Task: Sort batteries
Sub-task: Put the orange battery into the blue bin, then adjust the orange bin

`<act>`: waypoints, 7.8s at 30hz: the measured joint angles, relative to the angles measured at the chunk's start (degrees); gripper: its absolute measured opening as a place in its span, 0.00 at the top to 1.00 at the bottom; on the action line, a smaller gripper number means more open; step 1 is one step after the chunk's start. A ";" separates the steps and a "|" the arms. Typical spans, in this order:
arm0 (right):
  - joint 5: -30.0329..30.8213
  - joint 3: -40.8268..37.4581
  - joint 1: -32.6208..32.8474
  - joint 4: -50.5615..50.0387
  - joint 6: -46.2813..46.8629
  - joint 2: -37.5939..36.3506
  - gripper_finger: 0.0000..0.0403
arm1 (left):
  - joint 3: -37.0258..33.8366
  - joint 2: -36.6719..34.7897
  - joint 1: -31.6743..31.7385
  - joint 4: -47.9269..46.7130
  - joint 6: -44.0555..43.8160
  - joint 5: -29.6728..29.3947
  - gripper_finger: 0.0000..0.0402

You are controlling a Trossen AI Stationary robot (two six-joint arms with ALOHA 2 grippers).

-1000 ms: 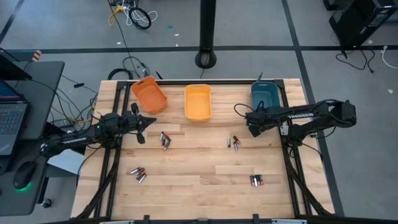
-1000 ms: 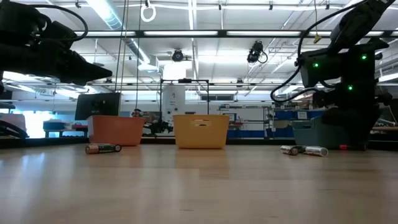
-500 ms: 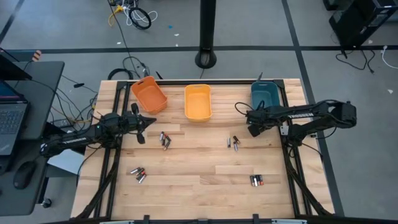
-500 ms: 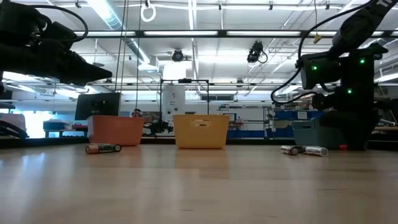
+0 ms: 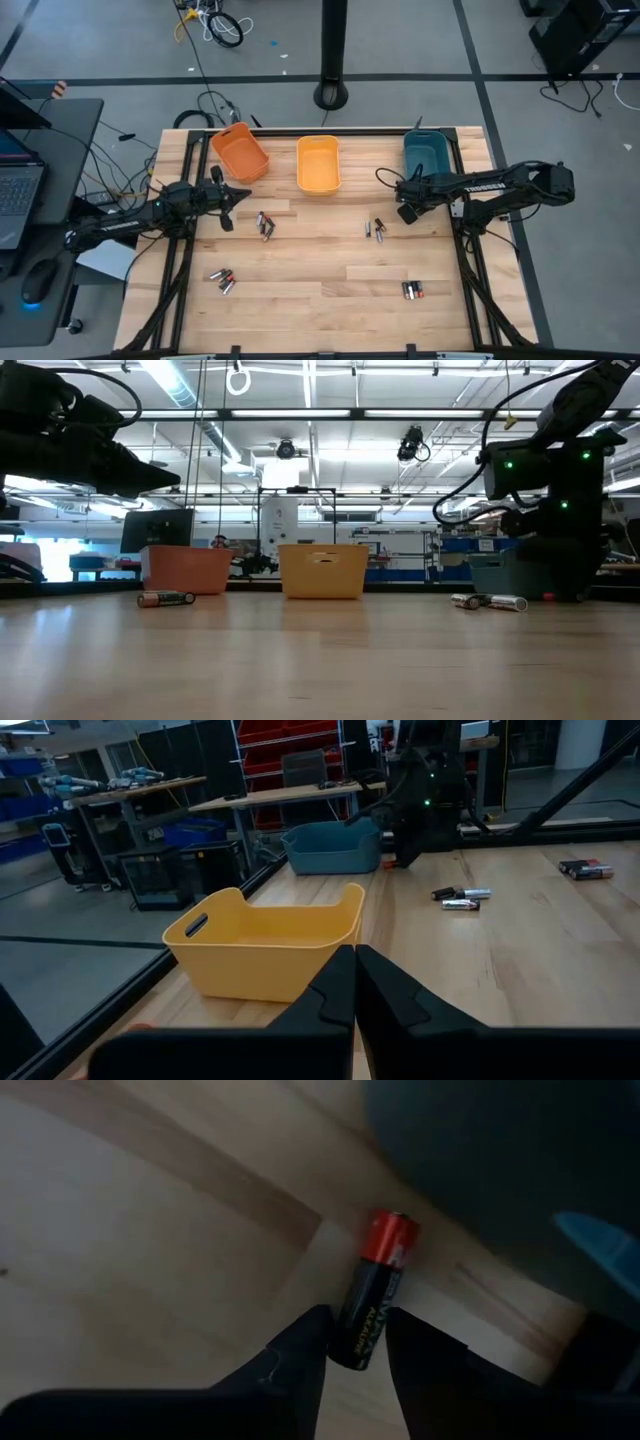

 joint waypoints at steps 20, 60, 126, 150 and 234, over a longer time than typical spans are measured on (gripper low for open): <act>-9.64 8.80 8.21 -0.30 -4.72 0.28 0.84 | 0.00 -0.02 0.02 0.04 0.02 -0.02 0.96; 0.58 15.07 -25.95 -3.80 -13.28 0.11 0.85 | 0.00 -0.02 0.00 3.06 -13.65 1.37 0.96; 3.73 15.62 15.92 46.06 -38.58 0.09 0.98 | 5.73 13.33 -3.18 -5.72 -20.03 12.74 0.96; 5.55 7.45 15.38 56.76 -37.55 0.11 0.80 | 19.14 42.38 -5.48 -21.08 -42.85 -0.24 0.83; 5.62 7.45 15.38 55.70 -42.51 0.09 0.94 | 59.95 92.19 22.25 -28.06 7.43 -3.42 0.99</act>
